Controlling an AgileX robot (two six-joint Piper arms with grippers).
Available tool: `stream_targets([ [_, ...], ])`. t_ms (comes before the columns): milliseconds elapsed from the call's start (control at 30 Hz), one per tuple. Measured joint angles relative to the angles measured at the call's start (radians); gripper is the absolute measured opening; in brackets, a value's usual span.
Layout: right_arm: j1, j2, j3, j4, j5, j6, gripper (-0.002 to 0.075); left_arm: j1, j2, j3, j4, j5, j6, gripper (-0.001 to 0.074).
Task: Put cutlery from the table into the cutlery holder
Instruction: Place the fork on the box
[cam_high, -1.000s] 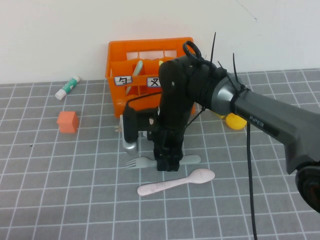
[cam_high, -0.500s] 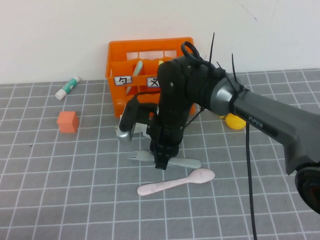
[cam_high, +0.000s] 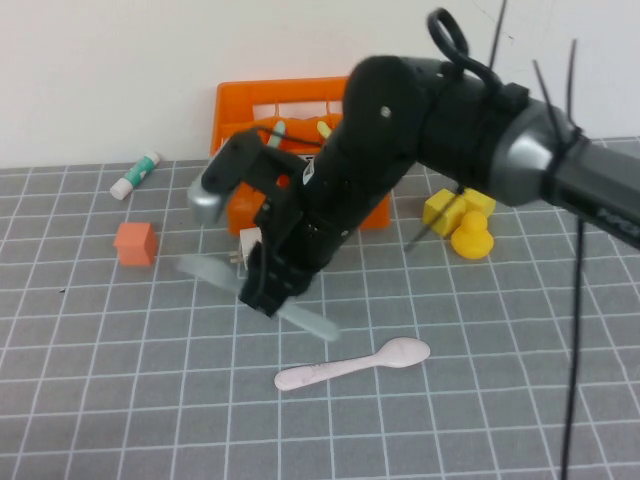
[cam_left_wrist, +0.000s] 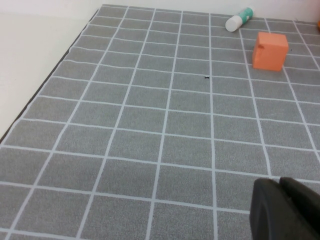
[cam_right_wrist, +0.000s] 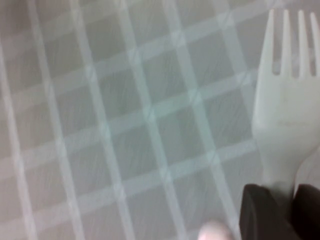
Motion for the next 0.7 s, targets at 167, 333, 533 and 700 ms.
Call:
stream_targets([
  [167, 0.007, -0.125, 0.248, 0.141, -0.439, 0.002, 0.0116, 0.0, 0.0, 0.0, 0.0, 0.0, -0.003, -0.0001],
  [333, 0.072, -0.246, 0.504, 0.274, -1.012, 0.003, 0.0116, 0.0, 0.0, 0.0, 0.0, 0.0, -0.003, -0.0001],
  [533, 0.127, -0.289, 0.6, 0.328, -1.6, 0.009, 0.0116, 0.0, 0.0, 0.0, 0.0, 0.0, -0.003, -0.0001],
  [700, 0.107, -0.28, 0.602, 0.224, -1.862, 0.091, 0.0116, 0.0, 0.0, 0.0, 0.0, 0.0, -0.003, -0.0001],
])
